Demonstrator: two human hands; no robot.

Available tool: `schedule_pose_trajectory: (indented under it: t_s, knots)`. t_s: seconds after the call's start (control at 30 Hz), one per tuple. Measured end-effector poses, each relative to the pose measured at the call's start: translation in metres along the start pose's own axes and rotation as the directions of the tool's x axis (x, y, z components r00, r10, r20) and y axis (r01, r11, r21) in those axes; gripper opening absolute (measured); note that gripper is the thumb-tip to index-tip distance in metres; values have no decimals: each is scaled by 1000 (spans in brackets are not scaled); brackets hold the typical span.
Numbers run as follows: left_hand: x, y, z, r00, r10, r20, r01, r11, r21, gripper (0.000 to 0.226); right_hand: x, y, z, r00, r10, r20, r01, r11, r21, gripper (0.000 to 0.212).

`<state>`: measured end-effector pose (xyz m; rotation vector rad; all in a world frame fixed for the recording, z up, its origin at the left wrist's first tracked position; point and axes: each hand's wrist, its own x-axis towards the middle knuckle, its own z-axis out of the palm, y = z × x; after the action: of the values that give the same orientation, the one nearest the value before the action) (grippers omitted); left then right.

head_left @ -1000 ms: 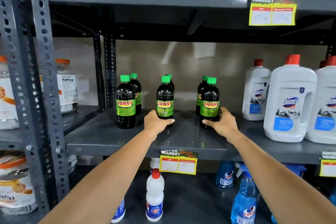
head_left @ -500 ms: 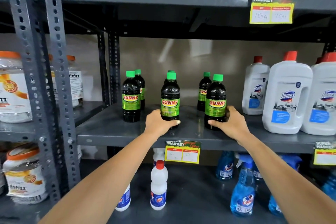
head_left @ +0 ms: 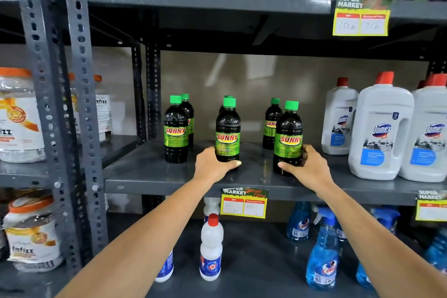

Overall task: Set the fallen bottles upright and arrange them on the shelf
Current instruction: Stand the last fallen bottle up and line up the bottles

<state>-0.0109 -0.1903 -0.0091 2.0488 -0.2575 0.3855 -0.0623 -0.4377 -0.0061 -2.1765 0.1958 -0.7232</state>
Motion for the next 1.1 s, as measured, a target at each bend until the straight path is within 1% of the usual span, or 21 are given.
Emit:
schedule_pose_trajectory:
  t_s: [0.3,0.37,0.43,0.47,0.5,0.57,0.63,0.67,0.73,0.83,0.9,0.93,1.0,1.07,1.1]
  knots:
    - [-5,-3,0,1000,8,-17,-8,1000,8,62,-3,1,-1,1000,1,9,-1,1000,12,71]
    - [-7,-6,-4,1000,11,-26,-10,1000,13,69,-2,3,-2,999,20,32,-20,1000,18,77]
    - [-13,-10,-12,998,49,-41,-46,995,85,86,-2,2,-5,999,46,27,-47,998,51,89]
    - [-17,-15,-17,995,88,-50,-80,986,147,93,-4,1,-7,998,55,-5,-55,996,75,92]
    - [-22,-22,-23,989,137,-63,-121,970,209,95,-8,0,-8,997,57,-61,-50,993,104,91]
    - [-36,-39,-43,965,245,-93,-204,926,318,85,-23,-5,-5,973,-5,-232,43,986,159,76]
    - [-44,-56,-66,942,321,-96,-256,875,411,79,-46,-18,4,902,-156,-403,231,962,144,56]
    - [-46,-63,-77,941,327,-84,-256,854,454,80,-57,-27,12,862,-235,-450,320,939,124,46]
    - [-46,-71,-99,957,289,-29,-225,802,554,90,-73,-51,33,813,-350,-466,441,892,101,33]
    - [-40,-80,-126,987,148,60,-147,696,703,113,-83,-85,75,775,-498,-389,574,812,104,26]
    - [-35,-84,-139,987,73,141,-156,623,766,128,-83,-104,107,788,-551,-275,598,791,128,29]
    - [-33,-86,-143,983,38,180,-166,603,780,134,-82,-112,123,821,-536,-194,565,811,150,32]
    - [-28,-88,-150,977,-24,212,-155,601,784,145,-77,-125,150,899,-437,-36,435,880,190,35]
    - [-23,-92,-158,973,-55,224,-147,602,785,149,-67,-136,169,946,-316,66,297,932,208,37]
    - [-22,-93,-162,971,-56,234,-156,593,790,147,-63,-143,175,960,-264,94,239,947,213,40]
